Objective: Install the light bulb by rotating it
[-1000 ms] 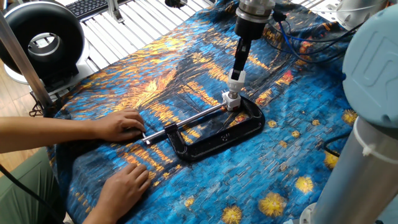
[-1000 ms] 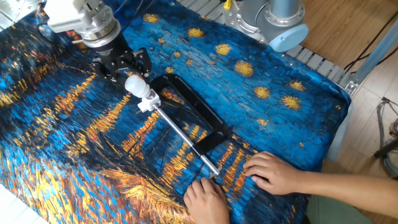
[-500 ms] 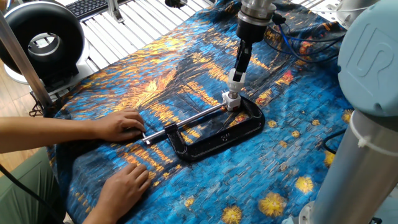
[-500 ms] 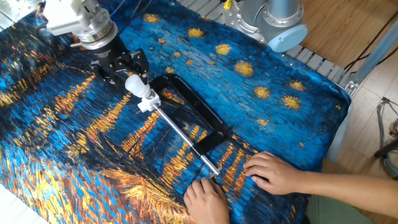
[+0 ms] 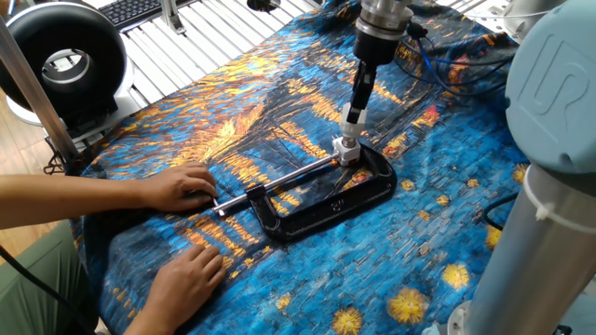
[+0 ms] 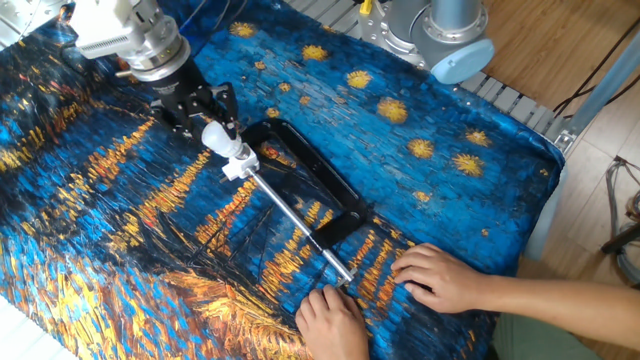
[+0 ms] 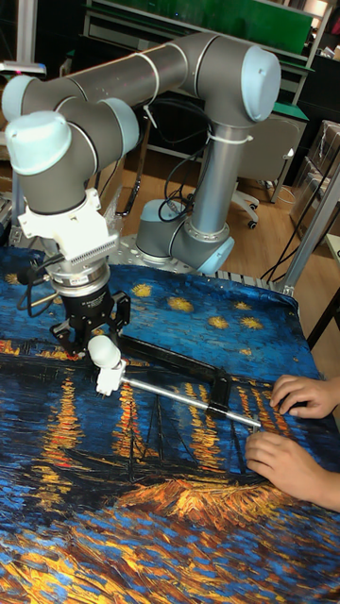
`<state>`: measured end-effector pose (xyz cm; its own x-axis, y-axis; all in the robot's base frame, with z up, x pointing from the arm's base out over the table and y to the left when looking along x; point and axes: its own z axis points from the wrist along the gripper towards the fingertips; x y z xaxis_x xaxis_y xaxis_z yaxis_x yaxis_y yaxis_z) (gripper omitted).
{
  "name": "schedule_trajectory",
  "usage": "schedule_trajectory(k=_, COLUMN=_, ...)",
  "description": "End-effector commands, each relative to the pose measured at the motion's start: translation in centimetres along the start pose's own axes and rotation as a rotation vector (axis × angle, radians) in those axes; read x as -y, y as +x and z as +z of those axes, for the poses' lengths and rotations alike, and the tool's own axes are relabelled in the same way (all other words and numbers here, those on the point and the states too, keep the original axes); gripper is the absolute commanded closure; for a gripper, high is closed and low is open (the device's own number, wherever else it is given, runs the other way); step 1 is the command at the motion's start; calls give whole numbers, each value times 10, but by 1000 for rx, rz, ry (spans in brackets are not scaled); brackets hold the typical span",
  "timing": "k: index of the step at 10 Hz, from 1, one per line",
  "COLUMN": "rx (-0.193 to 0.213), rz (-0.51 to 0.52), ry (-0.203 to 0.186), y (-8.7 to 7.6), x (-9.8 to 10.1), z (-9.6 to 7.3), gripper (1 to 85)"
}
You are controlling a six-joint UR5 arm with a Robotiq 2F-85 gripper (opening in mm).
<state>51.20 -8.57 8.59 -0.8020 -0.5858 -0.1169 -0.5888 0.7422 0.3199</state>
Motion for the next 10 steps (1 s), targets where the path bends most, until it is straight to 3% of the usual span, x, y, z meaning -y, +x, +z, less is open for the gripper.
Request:
schedule_trajectory(k=1, rx=-2, rz=31, ry=-12, y=4, x=1, z=-10, gripper=450)
schedule_trajectory(k=2, rx=0, rz=63, ry=33, y=3, x=9, z=-11, gripper=480)
schedule_trajectory(k=3, rx=-19, rz=126, ry=118, y=3, x=22, z=-13, gripper=520)
schedule_trajectory(k=4, rx=-16, rz=193, ry=161, y=-3, x=19, z=-15, gripper=623)
schedule_trajectory(k=6, rx=14, rz=267, ry=183, y=-19, x=3, z=-13, gripper=647)
schedule_trajectory(k=10, rx=6, rz=342, ry=250, y=-18, x=9, z=-9, gripper=653)
